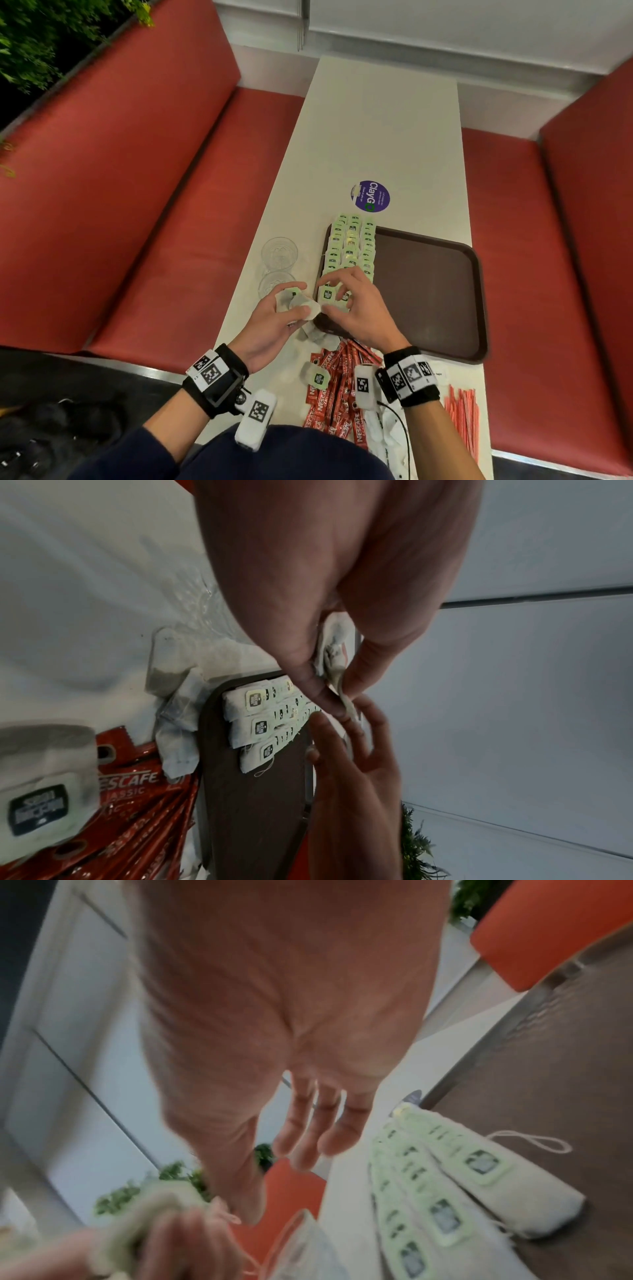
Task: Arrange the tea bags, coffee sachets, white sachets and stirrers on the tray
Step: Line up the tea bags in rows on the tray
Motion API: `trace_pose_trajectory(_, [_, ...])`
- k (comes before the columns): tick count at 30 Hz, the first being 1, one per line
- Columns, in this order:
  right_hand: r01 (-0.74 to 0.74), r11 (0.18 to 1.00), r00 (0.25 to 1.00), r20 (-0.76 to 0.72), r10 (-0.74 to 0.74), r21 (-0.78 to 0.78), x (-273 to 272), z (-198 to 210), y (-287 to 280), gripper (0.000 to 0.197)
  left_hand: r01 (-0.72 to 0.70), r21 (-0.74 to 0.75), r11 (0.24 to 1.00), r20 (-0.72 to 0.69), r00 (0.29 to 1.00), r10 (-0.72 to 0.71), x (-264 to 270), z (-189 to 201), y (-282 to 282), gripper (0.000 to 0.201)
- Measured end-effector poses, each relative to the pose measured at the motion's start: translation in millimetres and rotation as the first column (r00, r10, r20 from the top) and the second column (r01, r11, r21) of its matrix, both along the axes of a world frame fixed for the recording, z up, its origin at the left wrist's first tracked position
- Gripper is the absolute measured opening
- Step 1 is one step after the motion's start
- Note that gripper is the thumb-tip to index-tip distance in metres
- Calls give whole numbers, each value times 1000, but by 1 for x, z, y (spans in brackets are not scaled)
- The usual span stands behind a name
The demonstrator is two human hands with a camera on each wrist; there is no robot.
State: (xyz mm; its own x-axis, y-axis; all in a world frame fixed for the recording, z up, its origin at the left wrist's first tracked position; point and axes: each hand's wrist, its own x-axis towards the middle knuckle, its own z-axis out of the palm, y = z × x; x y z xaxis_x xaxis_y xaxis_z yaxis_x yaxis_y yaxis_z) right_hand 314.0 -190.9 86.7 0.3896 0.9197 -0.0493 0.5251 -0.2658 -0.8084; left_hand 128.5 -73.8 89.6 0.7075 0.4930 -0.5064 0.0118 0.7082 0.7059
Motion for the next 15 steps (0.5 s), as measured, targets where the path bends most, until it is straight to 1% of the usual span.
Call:
trace_pose_trajectory(2, [-98,994,995,-32,99,44,-9,16,-6,47,-5,-6,1000,0,1000,5,2,1,1,46])
trace_pose_trajectory(4, [-108,991,994,4,108,80,-14,22,-10,38,14,-9,1000,-6,1000,-15,4,2,2,41])
trace_pose_trajectory(6, [-81,989,996,32,78,127,-16,22,-12,22,32,-17,999,0,999,-32,5,2,1,37])
trace_pose_trajectory(8, [-59,981,998,34,53,183,-16,22,-13,14,26,-47,999,8,1000,-25,7,2,1,30])
trace_pose_trajectory(10, [-8,975,999,-47,19,222,-17,27,-14,10,8,-92,996,13,1000,-7,7,2,2,21])
trace_pose_trajectory(12, [91,975,985,-163,-58,203,-17,35,-13,8,8,-111,994,-3,1000,-8,6,2,2,17])
trace_pose_trajectory(13, [134,974,976,-194,-97,185,-17,38,-13,9,17,-120,993,-11,1000,-18,4,2,1,20])
trace_pose_trajectory(15, [175,970,970,-201,-140,167,-15,41,-12,10,70,-121,990,-12,997,-72,3,3,0,34])
